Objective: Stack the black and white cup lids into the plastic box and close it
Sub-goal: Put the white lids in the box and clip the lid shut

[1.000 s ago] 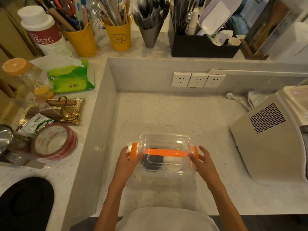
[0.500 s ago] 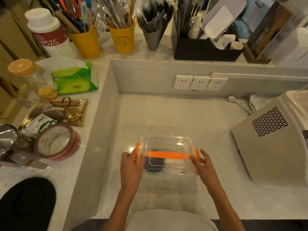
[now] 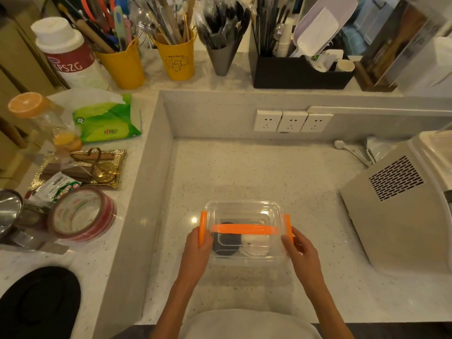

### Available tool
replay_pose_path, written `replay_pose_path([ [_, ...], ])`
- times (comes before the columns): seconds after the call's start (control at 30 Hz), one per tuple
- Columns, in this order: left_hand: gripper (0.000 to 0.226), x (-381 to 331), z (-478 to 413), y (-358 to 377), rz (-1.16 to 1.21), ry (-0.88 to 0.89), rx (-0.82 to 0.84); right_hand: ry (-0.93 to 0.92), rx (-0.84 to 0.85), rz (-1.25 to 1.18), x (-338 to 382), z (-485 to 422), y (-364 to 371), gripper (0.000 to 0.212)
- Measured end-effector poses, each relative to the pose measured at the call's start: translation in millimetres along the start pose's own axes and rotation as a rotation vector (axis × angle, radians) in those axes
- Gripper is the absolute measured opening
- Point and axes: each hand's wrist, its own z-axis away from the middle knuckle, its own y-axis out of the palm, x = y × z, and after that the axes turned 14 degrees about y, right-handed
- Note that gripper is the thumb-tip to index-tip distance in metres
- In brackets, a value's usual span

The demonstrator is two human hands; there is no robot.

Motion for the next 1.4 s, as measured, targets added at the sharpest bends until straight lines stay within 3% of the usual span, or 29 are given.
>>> replay_pose_path([
  [0.17,0.024,6,-1,0,0.019,-0.002,-0.006,-0.039,-0.051,0.097,-1,-1,6,0.031],
  [0.33,0.024,9,-1,2,0.048,-0.004,-0.015,-0.040,-0.218,0.152,-3,1,11,0.025],
  [0.47,0.016,7,-1,2,0.047,0.010,-0.026,-0.065,-0.297,0.249,0,4,16,0.036],
  [0.6,0.024,3,0,0,0.057,0.020,-0.015,-0.106,-0.140,0.246,-1,-2,8,0.038],
  [0.7,0.022,4,0,-1,0.044,0.029,-0.003,-0.144,-0.015,0.175,1,1,4,0.025],
  [0.93,0.021,4,1,0,0.038,0.002,-0.051,-0.176,-0.115,0.270,3,-5,12,0.019],
  [1.0,0.031,1,4,1,0.043,0.008,-0.085,-0.184,-0.083,0.233,4,-6,11,0.015],
  [1.07,0.053,-7,10,2,0.039,0.011,-0.168,-0.171,-0.025,0.229,1,-1,11,0.029],
  [1.13,0.058,-13,17,2,-0.020,0.066,-0.269,-0.177,-0.079,0.304,-8,6,9,0.051],
  [1.17,0.050,-14,22,1,-0.111,0.137,-0.314,-0.248,-0.162,0.368,-12,11,7,0.055],
  [1.23,0.028,-14,32,-1,-0.383,0.368,-0.353,-0.490,-0.282,0.490,-19,19,2,0.047],
  [1.3,0.028,-9,49,3,-0.557,0.601,-0.273,-0.644,-0.278,0.531,-24,25,0,0.045],
  [1.4,0.041,-1,76,16,-0.701,0.737,0.000,-0.691,-0.197,0.608,-34,31,7,0.051],
])
